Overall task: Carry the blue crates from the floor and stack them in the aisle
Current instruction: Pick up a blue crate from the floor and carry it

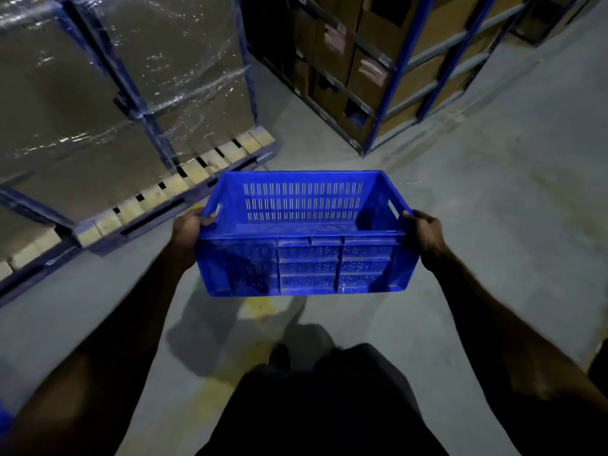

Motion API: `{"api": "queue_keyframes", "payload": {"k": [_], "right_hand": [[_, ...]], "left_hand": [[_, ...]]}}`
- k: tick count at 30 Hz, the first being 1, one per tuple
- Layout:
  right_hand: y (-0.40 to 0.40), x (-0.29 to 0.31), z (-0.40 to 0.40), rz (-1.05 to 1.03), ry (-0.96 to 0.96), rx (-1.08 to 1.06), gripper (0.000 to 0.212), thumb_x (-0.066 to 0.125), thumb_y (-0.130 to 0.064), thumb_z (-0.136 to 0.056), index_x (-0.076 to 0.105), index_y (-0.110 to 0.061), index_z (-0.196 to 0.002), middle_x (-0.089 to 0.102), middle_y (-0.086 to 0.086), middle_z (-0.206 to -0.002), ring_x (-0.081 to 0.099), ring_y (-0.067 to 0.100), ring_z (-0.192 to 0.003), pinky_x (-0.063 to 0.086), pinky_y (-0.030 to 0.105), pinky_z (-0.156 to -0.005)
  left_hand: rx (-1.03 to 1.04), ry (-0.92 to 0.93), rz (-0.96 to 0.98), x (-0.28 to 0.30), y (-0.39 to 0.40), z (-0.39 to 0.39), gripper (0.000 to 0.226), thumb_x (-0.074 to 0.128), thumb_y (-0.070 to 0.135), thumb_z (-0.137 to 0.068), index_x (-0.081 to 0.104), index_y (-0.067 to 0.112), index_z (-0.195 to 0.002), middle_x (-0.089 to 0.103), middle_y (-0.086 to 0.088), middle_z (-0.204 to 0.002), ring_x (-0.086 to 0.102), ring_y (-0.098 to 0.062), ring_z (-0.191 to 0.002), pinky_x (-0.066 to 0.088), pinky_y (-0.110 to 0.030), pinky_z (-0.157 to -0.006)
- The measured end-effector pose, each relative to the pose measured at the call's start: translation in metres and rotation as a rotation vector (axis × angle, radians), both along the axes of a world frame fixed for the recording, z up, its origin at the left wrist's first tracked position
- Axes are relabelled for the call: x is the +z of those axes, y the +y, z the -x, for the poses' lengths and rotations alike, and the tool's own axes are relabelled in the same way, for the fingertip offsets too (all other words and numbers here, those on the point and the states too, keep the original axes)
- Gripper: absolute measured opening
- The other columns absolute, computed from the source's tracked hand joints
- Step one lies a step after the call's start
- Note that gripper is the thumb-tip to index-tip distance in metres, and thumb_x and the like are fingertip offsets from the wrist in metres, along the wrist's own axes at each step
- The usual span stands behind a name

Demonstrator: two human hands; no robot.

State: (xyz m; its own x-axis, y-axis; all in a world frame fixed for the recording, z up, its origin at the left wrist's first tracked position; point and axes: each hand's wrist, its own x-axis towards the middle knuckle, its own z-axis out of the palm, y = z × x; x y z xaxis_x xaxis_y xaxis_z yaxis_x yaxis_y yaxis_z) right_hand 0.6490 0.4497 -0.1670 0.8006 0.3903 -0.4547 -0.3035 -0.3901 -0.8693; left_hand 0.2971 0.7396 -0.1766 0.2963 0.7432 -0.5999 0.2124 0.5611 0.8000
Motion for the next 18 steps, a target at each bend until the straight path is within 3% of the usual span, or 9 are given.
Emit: {"api": "queue_keyframes", "payload": {"k": [7, 10, 13, 15, 18], "right_hand": [[0.071, -0.012, -0.102, -0.004, -0.029, 0.067, 0.011, 0.061, -0.017, -0.094, 0.072, -0.015, -0.091, 0.07, 0.005, -0.08, 0.065, 0.019, -0.062, 0.055, 0.029, -0.056], [0.103, -0.023, -0.155, -0.017, -0.036, 0.108, 0.014, 0.06, -0.016, -0.094, 0.073, -0.012, -0.097, 0.072, 0.004, -0.082, 0.068, 0.016, -0.064, 0.056, 0.028, -0.058], [0.136, -0.03, -0.213, -0.009, -0.05, 0.167, 0.014, 0.06, -0.013, -0.092, 0.073, -0.012, -0.098, 0.072, 0.005, -0.084, 0.067, 0.02, -0.072, 0.055, 0.032, -0.068], [0.16, -0.035, -0.247, -0.003, -0.065, 0.207, 0.012, 0.061, -0.011, -0.091, 0.073, -0.013, -0.095, 0.07, 0.003, -0.08, 0.065, 0.019, -0.071, 0.052, 0.031, -0.068], [0.202, -0.045, -0.293, 0.032, -0.118, 0.286, 0.012, 0.063, -0.012, -0.089, 0.073, -0.015, -0.094, 0.069, 0.001, -0.078, 0.064, 0.016, -0.07, 0.051, 0.031, -0.07]], "left_hand": [[0.077, -0.007, -0.02, -0.01, 0.042, -0.077, 0.024, 0.054, 0.003, -0.095, 0.065, 0.025, -0.098, 0.068, -0.003, -0.104, 0.064, -0.02, -0.088, 0.05, -0.03, -0.071], [0.135, -0.002, -0.028, -0.021, 0.059, -0.112, 0.026, 0.058, 0.009, -0.093, 0.071, 0.023, -0.112, 0.072, -0.009, -0.118, 0.068, -0.031, -0.101, 0.055, -0.038, -0.08], [0.228, 0.025, -0.016, -0.02, 0.067, -0.155, 0.03, 0.053, 0.006, -0.093, 0.072, 0.025, -0.107, 0.072, -0.004, -0.11, 0.067, -0.027, -0.094, 0.057, -0.048, -0.086], [0.218, 0.031, -0.024, -0.019, 0.069, -0.178, 0.039, 0.05, 0.002, -0.091, 0.071, 0.027, -0.112, 0.072, -0.004, -0.114, 0.066, -0.029, -0.101, 0.056, -0.055, -0.091], [0.281, 0.052, -0.027, -0.027, 0.076, -0.204, 0.044, 0.05, 0.003, -0.092, 0.069, 0.028, -0.122, 0.069, -0.004, -0.126, 0.065, -0.033, -0.112, 0.058, -0.05, -0.081]]}}
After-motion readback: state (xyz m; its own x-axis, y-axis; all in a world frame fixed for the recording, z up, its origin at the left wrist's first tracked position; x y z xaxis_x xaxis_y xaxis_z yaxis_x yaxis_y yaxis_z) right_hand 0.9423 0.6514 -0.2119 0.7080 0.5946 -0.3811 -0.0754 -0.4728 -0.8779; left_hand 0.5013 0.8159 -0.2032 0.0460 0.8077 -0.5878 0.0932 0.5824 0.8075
